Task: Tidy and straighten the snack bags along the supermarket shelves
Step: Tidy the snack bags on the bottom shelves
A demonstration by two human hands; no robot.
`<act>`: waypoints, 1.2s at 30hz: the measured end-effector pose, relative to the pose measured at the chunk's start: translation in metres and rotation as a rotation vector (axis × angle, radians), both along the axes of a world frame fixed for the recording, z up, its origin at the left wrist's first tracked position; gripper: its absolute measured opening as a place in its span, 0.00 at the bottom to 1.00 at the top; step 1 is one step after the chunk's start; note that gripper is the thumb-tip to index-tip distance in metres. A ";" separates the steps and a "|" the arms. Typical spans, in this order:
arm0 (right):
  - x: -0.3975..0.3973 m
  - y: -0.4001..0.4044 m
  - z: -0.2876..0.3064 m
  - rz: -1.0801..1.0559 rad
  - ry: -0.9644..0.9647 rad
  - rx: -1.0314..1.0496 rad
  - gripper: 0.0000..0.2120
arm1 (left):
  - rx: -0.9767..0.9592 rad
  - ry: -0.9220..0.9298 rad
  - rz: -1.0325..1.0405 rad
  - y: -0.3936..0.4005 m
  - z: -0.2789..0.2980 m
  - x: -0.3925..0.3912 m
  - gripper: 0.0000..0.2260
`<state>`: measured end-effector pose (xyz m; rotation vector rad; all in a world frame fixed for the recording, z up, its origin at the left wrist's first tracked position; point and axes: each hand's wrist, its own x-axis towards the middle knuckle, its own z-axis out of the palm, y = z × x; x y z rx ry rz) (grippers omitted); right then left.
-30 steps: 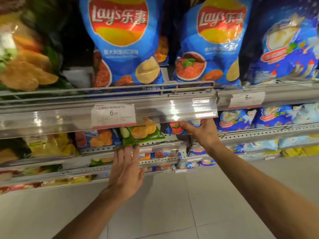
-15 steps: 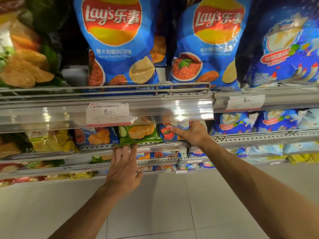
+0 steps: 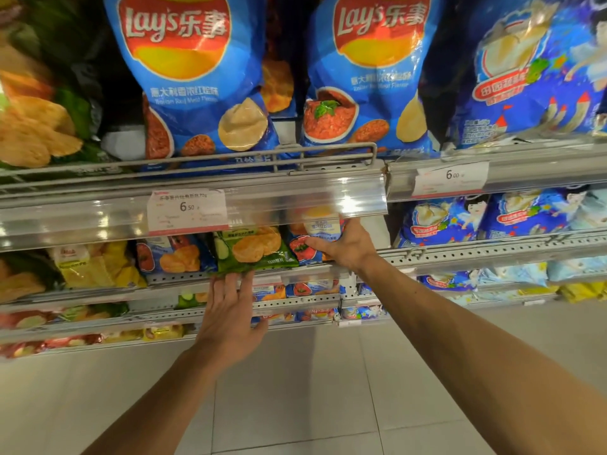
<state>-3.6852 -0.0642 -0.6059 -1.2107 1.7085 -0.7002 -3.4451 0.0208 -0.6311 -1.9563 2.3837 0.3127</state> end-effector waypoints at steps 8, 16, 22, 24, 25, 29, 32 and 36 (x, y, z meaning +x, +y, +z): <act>0.013 0.028 0.003 -0.172 0.292 -0.175 0.33 | 0.019 0.152 -0.041 0.004 0.008 0.018 0.39; 0.090 0.062 0.004 -0.214 0.404 -0.579 0.19 | -0.204 0.497 0.140 0.000 0.029 0.066 0.20; 0.146 0.033 0.002 -0.085 0.349 -0.321 0.32 | -0.315 0.683 0.456 -0.034 0.036 0.113 0.24; 0.154 0.018 0.002 -0.052 0.313 -0.218 0.41 | -0.273 0.707 0.533 -0.050 0.034 0.124 0.28; 0.155 0.011 0.001 -0.047 0.268 -0.179 0.43 | -0.254 0.720 0.523 -0.058 0.033 0.130 0.29; 0.151 -0.011 -0.002 -0.008 0.234 -0.068 0.36 | -0.078 0.762 0.428 -0.085 0.029 0.149 0.27; 0.150 -0.019 -0.006 0.011 0.232 -0.035 0.35 | -0.008 0.865 0.404 -0.096 0.027 0.155 0.14; 0.152 -0.022 -0.012 -0.076 0.167 -0.019 0.33 | 0.095 0.916 0.442 -0.107 0.021 0.159 0.11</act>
